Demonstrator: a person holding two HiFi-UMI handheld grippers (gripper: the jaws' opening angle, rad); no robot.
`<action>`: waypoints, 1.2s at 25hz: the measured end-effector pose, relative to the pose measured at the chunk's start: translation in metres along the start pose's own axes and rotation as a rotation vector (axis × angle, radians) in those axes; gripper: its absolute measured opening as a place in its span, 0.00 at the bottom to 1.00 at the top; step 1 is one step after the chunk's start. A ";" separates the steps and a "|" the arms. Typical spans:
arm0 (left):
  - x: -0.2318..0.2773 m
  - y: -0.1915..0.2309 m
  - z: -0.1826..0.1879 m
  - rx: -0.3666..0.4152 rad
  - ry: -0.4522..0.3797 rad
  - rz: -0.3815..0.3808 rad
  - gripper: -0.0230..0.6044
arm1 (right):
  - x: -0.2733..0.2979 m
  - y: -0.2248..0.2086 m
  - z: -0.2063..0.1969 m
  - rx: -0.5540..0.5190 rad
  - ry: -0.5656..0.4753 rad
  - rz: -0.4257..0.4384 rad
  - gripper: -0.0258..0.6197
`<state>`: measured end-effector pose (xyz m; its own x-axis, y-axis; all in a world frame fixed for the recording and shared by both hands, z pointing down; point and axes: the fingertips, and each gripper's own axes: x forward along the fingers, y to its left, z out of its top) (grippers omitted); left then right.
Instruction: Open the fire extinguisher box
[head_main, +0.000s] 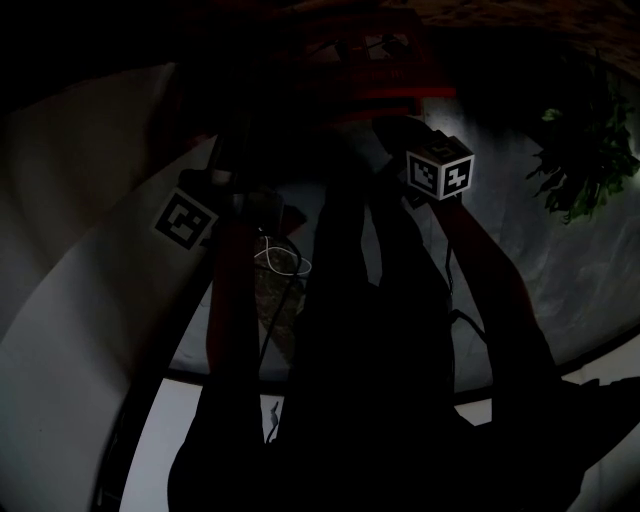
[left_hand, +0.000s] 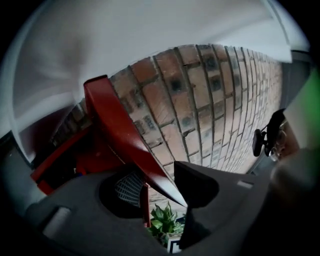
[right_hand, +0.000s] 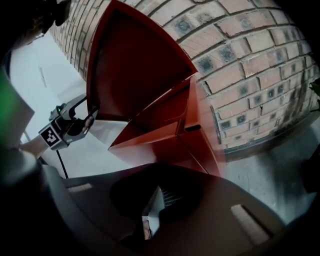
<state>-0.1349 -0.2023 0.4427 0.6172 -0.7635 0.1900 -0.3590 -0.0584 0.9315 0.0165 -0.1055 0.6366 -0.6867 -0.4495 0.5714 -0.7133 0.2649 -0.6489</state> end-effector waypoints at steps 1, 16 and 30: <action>0.000 -0.001 0.001 0.016 0.001 -0.006 0.34 | 0.000 0.000 -0.001 -0.003 0.000 0.000 0.04; 0.029 -0.023 0.026 0.161 0.017 -0.049 0.34 | -0.003 -0.003 -0.003 0.024 -0.014 -0.008 0.04; 0.052 -0.032 0.050 0.280 -0.003 -0.083 0.35 | 0.003 -0.002 -0.008 0.026 0.009 -0.015 0.04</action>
<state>-0.1262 -0.2719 0.4074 0.6510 -0.7503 0.1156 -0.4866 -0.2955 0.8221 0.0153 -0.1006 0.6437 -0.6770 -0.4453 0.5860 -0.7201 0.2361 -0.6525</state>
